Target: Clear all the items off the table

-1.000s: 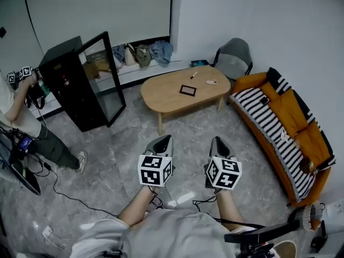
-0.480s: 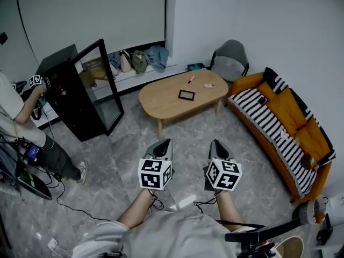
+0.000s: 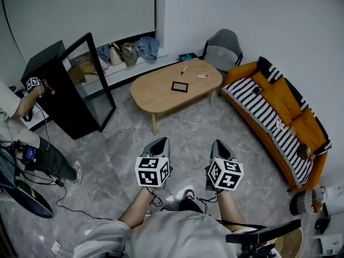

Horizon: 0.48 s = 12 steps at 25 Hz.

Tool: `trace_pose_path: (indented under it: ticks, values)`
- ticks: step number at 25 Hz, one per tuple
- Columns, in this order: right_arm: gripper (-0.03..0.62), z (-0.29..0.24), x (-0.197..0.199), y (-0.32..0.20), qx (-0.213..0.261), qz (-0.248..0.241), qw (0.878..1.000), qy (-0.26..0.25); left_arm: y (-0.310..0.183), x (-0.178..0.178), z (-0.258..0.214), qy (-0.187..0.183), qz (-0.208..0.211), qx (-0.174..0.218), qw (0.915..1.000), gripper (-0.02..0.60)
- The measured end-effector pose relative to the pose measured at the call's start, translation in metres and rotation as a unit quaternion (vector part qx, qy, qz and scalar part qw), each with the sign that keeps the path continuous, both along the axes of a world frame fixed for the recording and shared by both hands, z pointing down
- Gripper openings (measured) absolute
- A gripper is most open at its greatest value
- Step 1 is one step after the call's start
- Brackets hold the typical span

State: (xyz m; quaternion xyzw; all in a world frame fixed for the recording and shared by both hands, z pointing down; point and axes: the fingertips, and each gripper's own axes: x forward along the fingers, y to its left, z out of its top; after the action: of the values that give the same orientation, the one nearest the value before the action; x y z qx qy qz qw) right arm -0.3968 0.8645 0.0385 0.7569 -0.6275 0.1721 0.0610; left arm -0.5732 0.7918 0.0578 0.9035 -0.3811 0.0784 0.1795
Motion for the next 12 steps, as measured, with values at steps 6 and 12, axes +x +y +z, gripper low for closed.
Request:
trace_pose_path:
  ticks: [6, 12]
  values:
    - [0.025, 0.009, 0.017, -0.021, 0.003, 0.002, 1.0, -0.006, -0.02, 0.024, 0.006, 0.003, 0.014, 0.0, 0.9999, 0.002]
    - [0.025, 0.007, 0.053, -0.066, 0.003, -0.001, 1.0, 0.003, -0.061, 0.059, 0.001, 0.0, 0.008, 0.01, 0.9999, 0.002]
